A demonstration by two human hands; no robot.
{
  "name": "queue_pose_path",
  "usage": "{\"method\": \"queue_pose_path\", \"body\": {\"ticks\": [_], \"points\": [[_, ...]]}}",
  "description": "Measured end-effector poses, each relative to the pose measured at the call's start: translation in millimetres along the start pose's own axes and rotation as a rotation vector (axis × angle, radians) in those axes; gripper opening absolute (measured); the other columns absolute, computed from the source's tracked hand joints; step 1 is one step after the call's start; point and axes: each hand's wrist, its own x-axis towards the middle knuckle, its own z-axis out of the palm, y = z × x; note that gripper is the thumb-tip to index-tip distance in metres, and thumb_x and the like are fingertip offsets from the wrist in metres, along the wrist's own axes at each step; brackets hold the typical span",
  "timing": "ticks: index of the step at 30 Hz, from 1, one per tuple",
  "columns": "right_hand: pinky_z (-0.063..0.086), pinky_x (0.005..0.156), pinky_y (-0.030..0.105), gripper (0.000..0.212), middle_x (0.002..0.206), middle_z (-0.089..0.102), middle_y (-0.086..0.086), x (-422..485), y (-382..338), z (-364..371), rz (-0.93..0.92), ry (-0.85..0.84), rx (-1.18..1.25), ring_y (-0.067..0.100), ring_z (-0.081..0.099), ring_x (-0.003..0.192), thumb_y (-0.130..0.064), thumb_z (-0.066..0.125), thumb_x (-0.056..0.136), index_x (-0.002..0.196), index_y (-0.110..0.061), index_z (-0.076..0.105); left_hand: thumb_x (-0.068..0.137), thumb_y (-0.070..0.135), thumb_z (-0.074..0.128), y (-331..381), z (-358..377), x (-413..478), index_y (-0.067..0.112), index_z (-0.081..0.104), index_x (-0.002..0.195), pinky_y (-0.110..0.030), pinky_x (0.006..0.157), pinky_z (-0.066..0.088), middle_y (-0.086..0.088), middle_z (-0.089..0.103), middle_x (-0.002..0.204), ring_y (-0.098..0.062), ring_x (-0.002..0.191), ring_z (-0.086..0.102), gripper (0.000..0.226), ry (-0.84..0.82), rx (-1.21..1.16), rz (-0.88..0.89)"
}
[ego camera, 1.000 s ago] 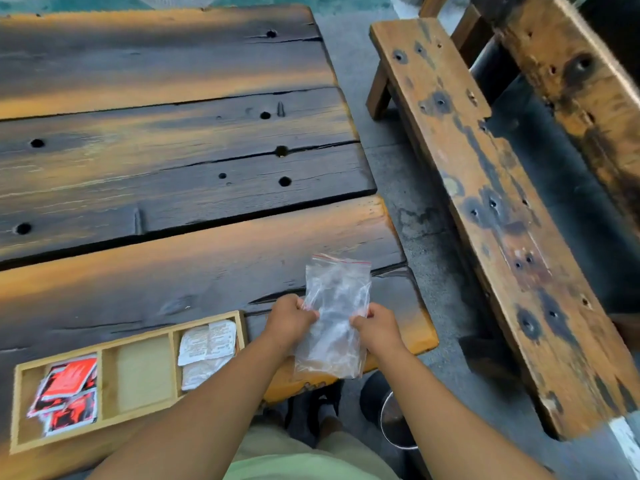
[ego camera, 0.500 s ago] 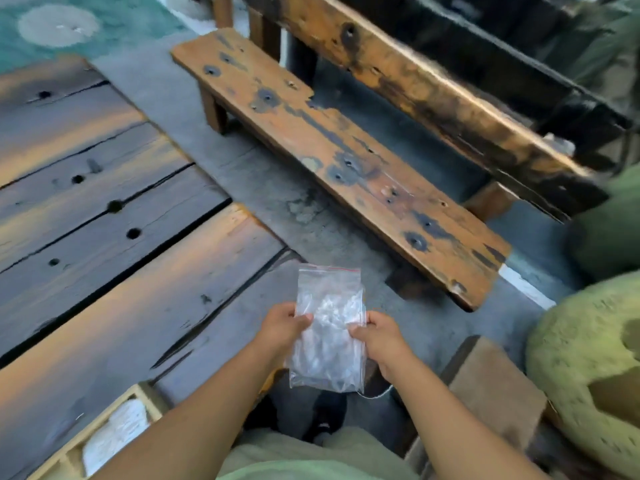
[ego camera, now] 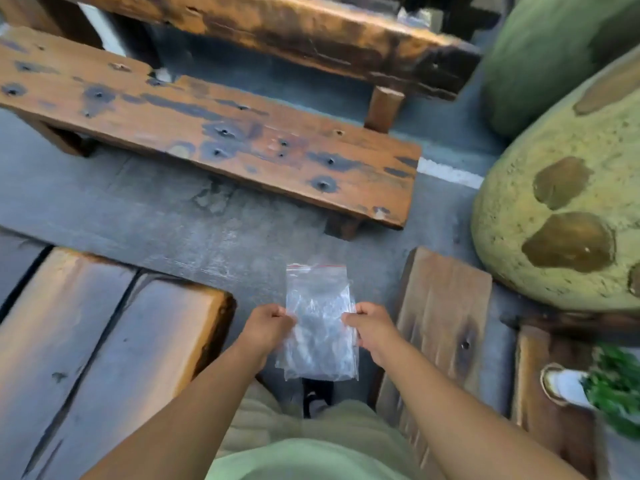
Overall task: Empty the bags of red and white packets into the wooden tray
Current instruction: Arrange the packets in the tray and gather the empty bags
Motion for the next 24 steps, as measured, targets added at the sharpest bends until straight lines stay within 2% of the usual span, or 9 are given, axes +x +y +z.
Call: {"method": "queue_pose_path", "body": {"ticks": [4, 6, 7, 9, 13, 16, 19, 21, 24], "points": [[0.046, 0.048, 0.024, 0.018, 0.069, 0.046, 0.004, 30.7, 30.1, -12.5, 0.118, 0.018, 0.067, 0.015, 0.045, 0.061, -0.012, 0.068, 0.088, 0.082, -0.012, 0.051, 0.091, 0.014, 0.063, -11.4, 26.9, 36.9, 0.009, 0.061, 0.075, -0.025, 0.050, 0.035, -0.007, 0.053, 0.064, -0.018, 0.052, 0.044, 0.017, -0.076, 0.039, -0.083], [0.051, 0.051, 0.027, 0.018, 0.075, 0.051, 0.008, 59.1, 49.4, -11.9, 0.159, 0.016, 0.092, 0.018, 0.053, 0.067, -0.011, 0.068, 0.087, 0.080, -0.012, 0.052, 0.092, 0.015, 0.062, -23.2, 38.2, 67.4, 0.008, 0.062, 0.077, -0.029, 0.049, 0.042, -0.007, 0.056, 0.064, -0.019, 0.052, 0.048, 0.016, -0.088, 0.069, -0.117], [0.053, 0.055, 0.030, 0.018, 0.079, 0.056, 0.010, 75.9, 62.2, -9.5, 0.182, 0.023, 0.110, 0.022, 0.058, 0.072, -0.010, 0.069, 0.087, 0.080, -0.012, 0.053, 0.091, 0.015, 0.063, -30.0, 43.8, 84.4, 0.007, 0.064, 0.079, -0.036, 0.053, 0.050, -0.010, 0.060, 0.067, -0.023, 0.056, 0.054, 0.014, -0.095, 0.072, -0.140], [0.056, 0.061, 0.036, 0.016, 0.085, 0.062, 0.015, 108.7, 83.9, -4.7, 0.220, 0.034, 0.139, 0.027, 0.063, 0.078, -0.008, 0.068, 0.087, 0.080, -0.010, 0.054, 0.088, 0.018, 0.064, -50.3, 55.3, 122.1, 0.004, 0.067, 0.083, -0.049, 0.068, 0.057, -0.016, 0.065, 0.076, -0.027, 0.067, 0.061, 0.015, -0.107, 0.078, -0.179], [0.059, 0.069, 0.046, 0.015, 0.083, 0.060, 0.016, 182.4, 135.0, 12.4, 0.285, 0.087, 0.153, 0.026, 0.061, 0.075, -0.010, 0.071, 0.083, 0.082, -0.013, 0.056, 0.089, 0.015, 0.062, -97.4, 76.4, 202.4, 0.003, 0.065, 0.084, -0.044, 0.067, 0.050, -0.017, 0.061, 0.079, -0.027, 0.070, 0.056, 0.013, -0.123, 0.132, -0.246], [0.056, 0.066, 0.039, 0.014, 0.084, 0.060, 0.011, 234.2, 163.7, 27.1, 0.298, 0.129, 0.118, 0.026, 0.060, 0.074, -0.012, 0.069, 0.085, 0.081, -0.013, 0.056, 0.091, 0.013, 0.061, -129.2, 87.4, 256.7, 0.004, 0.066, 0.088, -0.043, 0.067, 0.055, -0.016, 0.064, 0.083, -0.026, 0.072, 0.059, 0.011, -0.114, 0.151, -0.273], [0.054, 0.067, 0.036, 0.009, 0.084, 0.063, 0.005, 280.3, 181.0, 36.7, 0.290, 0.148, 0.090, 0.022, 0.059, 0.071, -0.014, 0.068, 0.088, 0.091, -0.008, 0.062, 0.093, 0.016, 0.061, -152.0, 95.5, 300.5, 0.005, 0.067, 0.100, -0.038, 0.064, 0.057, -0.012, 0.066, 0.084, -0.024, 0.069, 0.060, 0.014, -0.100, 0.174, -0.292], [0.051, 0.066, 0.035, 0.007, 0.079, 0.061, 0.007, 306.3, 191.0, 39.2, 0.276, 0.156, 0.083, 0.019, 0.056, 0.067, -0.013, 0.067, 0.089, 0.091, -0.009, 0.062, 0.093, 0.015, 0.062, -164.6, 103.1, 323.9, 0.005, 0.067, 0.096, -0.040, 0.066, 0.059, -0.012, 0.067, 0.081, -0.024, 0.067, 0.061, 0.011, -0.078, 0.169, -0.300], [0.050, 0.067, 0.038, 0.004, 0.083, 0.063, 0.014, 333.9, 205.4, 40.0, 0.272, 0.174, 0.085, 0.025, 0.060, 0.074, -0.010, 0.066, 0.090, 0.091, -0.008, 0.062, 0.094, 0.007, 0.058, -176.7, 114.2, 348.8, 0.006, 0.065, 0.091, -0.028, 0.054, 0.051, -0.008, 0.064, 0.074, -0.018, 0.059, 0.058, 0.008, -0.082, 0.150, -0.296]]}}
